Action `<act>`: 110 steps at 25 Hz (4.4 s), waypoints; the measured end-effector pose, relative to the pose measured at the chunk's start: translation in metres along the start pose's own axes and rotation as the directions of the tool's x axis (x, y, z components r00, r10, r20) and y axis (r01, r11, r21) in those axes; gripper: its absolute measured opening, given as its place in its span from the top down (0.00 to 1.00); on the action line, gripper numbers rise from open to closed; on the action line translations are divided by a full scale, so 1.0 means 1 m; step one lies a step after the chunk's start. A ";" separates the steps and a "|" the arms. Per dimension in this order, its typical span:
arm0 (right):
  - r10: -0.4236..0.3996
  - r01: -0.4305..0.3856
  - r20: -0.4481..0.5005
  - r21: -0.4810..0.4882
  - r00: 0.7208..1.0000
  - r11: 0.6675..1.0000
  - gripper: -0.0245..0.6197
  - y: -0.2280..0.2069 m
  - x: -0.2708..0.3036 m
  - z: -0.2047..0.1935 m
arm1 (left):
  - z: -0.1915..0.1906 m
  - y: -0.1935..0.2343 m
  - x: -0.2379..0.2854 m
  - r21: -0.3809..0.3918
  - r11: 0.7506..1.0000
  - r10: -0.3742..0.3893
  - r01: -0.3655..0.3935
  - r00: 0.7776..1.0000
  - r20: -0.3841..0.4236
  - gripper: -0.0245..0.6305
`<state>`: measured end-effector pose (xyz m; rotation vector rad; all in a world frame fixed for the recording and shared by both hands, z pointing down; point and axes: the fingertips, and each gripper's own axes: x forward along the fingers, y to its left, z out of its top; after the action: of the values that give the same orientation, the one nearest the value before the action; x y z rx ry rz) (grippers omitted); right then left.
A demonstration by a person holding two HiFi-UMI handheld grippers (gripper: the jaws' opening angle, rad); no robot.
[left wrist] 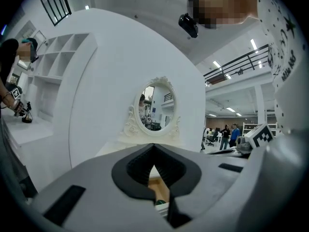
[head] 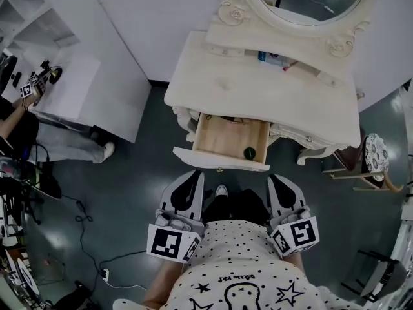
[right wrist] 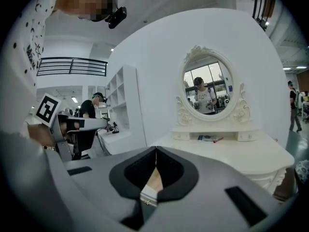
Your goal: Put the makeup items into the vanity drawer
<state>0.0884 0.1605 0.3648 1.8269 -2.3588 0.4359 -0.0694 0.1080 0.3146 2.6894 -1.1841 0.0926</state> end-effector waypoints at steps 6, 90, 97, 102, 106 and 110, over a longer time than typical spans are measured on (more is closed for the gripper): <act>-0.005 0.005 -0.020 0.009 1.000 1.000 0.95 -0.008 0.009 -0.002 | 0.000 0.005 0.012 -0.012 1.000 0.005 -0.005 1.000 -0.007 0.97; 0.063 -0.254 -0.523 -0.302 0.850 0.919 0.65 -0.116 0.421 -0.068 | 0.019 0.150 0.097 -0.043 0.988 0.145 -0.147 0.989 -0.040 0.97; 0.046 -0.248 -0.579 -0.276 0.814 0.929 0.65 -0.126 0.434 -0.094 | 0.015 0.159 0.101 -0.060 0.984 0.163 -0.167 0.985 -0.061 0.97; 0.034 -0.232 -0.565 -0.284 0.824 0.930 0.69 -0.127 0.434 -0.091 | 0.014 0.160 0.102 -0.065 0.984 0.162 -0.166 0.985 -0.062 0.97; 0.042 -0.182 -0.486 -0.246 0.873 0.952 0.70 -0.126 0.423 -0.068 | 0.015 0.159 0.104 -0.065 0.985 0.155 -0.159 0.986 -0.055 0.97; 0.050 -0.137 -0.384 -0.203 0.922 0.970 0.71 -0.119 0.394 -0.038 | 0.014 0.153 0.107 -0.068 0.988 0.136 -0.139 0.990 -0.048 0.97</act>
<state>0.0977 -0.2200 0.5260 1.3900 -2.1360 0.4590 -0.1098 -0.0737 0.3396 2.5297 -1.3329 0.1264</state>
